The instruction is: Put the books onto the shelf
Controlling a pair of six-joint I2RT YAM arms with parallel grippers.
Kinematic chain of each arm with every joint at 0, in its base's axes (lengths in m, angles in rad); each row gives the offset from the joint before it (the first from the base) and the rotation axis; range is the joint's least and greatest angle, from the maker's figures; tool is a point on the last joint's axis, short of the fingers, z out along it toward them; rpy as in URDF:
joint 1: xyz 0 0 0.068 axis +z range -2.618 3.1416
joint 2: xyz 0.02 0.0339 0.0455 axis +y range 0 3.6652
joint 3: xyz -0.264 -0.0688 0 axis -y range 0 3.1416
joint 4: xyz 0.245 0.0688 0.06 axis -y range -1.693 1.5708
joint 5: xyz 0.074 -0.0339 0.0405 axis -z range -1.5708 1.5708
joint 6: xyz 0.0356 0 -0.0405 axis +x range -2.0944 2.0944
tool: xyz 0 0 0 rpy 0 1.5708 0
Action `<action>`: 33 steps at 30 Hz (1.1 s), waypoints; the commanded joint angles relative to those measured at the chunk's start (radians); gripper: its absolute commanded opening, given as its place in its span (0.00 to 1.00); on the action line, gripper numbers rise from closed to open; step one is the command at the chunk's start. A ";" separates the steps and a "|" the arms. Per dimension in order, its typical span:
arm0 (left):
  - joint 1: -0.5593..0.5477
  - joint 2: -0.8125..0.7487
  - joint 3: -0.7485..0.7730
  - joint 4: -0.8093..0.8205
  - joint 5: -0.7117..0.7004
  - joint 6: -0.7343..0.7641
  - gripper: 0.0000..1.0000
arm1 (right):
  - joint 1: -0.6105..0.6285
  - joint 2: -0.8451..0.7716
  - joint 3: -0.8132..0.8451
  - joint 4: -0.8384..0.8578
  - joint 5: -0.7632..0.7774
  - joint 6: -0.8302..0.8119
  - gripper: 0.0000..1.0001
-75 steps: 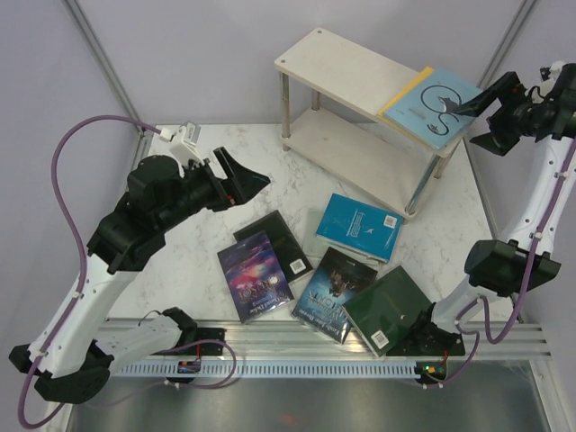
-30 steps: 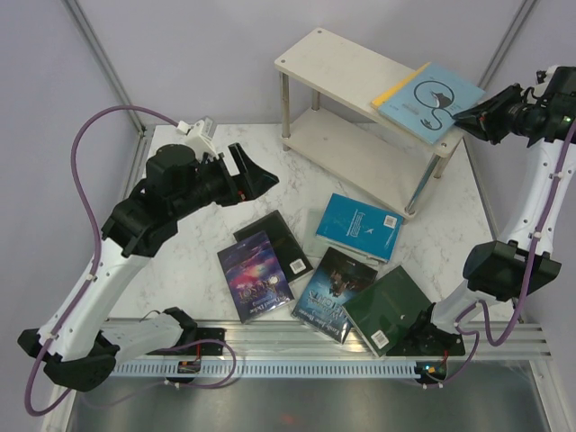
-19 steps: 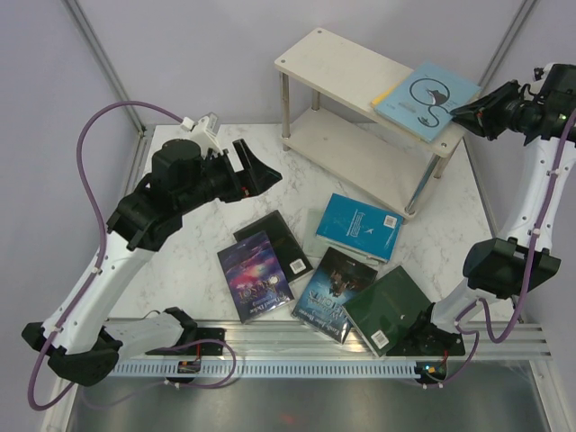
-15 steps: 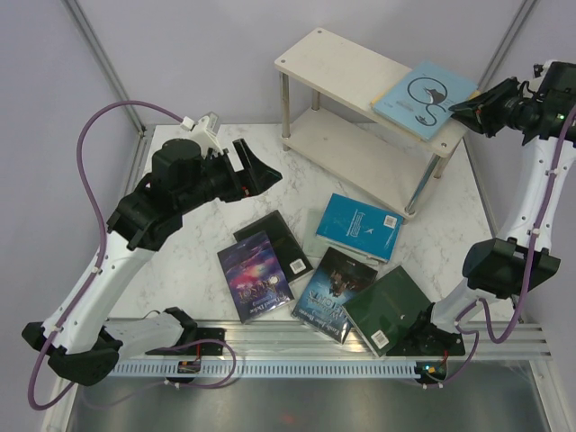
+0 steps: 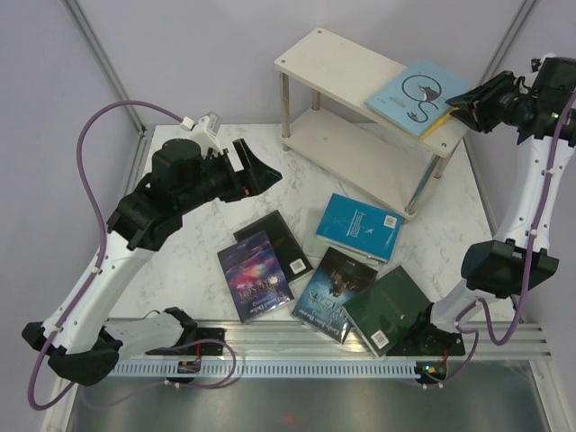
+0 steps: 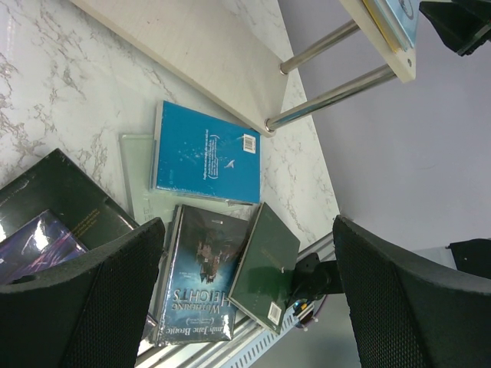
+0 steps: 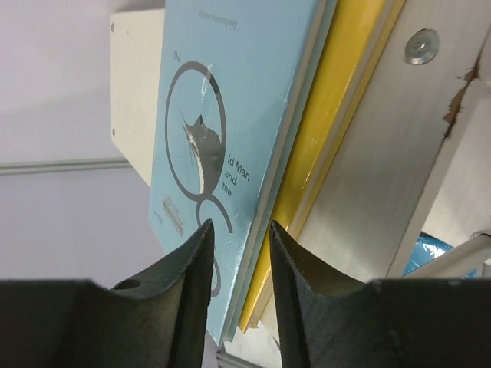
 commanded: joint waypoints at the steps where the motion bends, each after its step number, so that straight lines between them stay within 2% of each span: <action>1: 0.003 -0.013 0.033 0.010 -0.006 0.045 0.92 | -0.008 -0.095 0.072 0.024 0.114 -0.033 0.44; 3: 0.003 -0.017 0.032 0.004 -0.005 0.045 0.92 | -0.011 -0.146 0.078 0.018 0.164 -0.056 0.51; 9: 0.009 -0.040 0.004 -0.033 -0.028 0.037 0.93 | 0.025 -0.212 0.138 -0.013 0.202 -0.073 0.53; 12: 0.032 -0.045 -0.037 -0.098 -0.055 0.009 0.94 | 0.152 -0.290 0.100 0.032 0.280 -0.078 0.57; 13: 0.041 -0.042 -0.057 -0.120 -0.060 -0.007 0.95 | 0.241 -0.316 0.030 0.088 0.295 -0.075 0.57; 15: 0.071 -0.036 -0.089 -0.152 -0.042 -0.024 0.96 | 0.338 -0.396 -0.068 0.159 0.286 -0.066 0.57; 16: 0.117 -0.033 -0.130 -0.178 -0.023 -0.043 0.96 | 0.461 -0.417 -0.178 0.241 0.275 -0.061 0.58; 18: 0.205 -0.036 -0.184 -0.191 0.055 -0.056 0.96 | 0.598 -0.464 -0.272 0.300 0.283 -0.073 0.57; 19: 0.232 -0.040 -0.242 -0.192 0.079 -0.069 0.95 | 0.745 -0.467 -0.332 0.319 0.310 -0.099 0.57; 20: 0.254 -0.043 -0.270 -0.192 0.113 -0.073 0.95 | 0.822 -0.465 -0.354 0.319 0.339 -0.114 0.62; 22: 0.291 -0.043 -0.333 -0.192 0.130 -0.076 0.94 | 0.988 -0.432 -0.415 0.300 0.356 -0.130 0.63; 26: 0.296 -0.039 -0.419 -0.186 0.150 -0.098 0.94 | 1.157 -0.306 -0.572 0.311 0.350 -0.125 0.64; 30: 0.296 -0.068 -0.560 -0.146 0.156 -0.130 0.94 | 1.185 -0.264 -0.783 0.443 0.315 -0.118 0.64; 33: 0.296 -0.111 -0.655 -0.122 0.153 -0.168 0.95 | 1.185 -0.212 -0.830 0.506 0.288 -0.148 0.63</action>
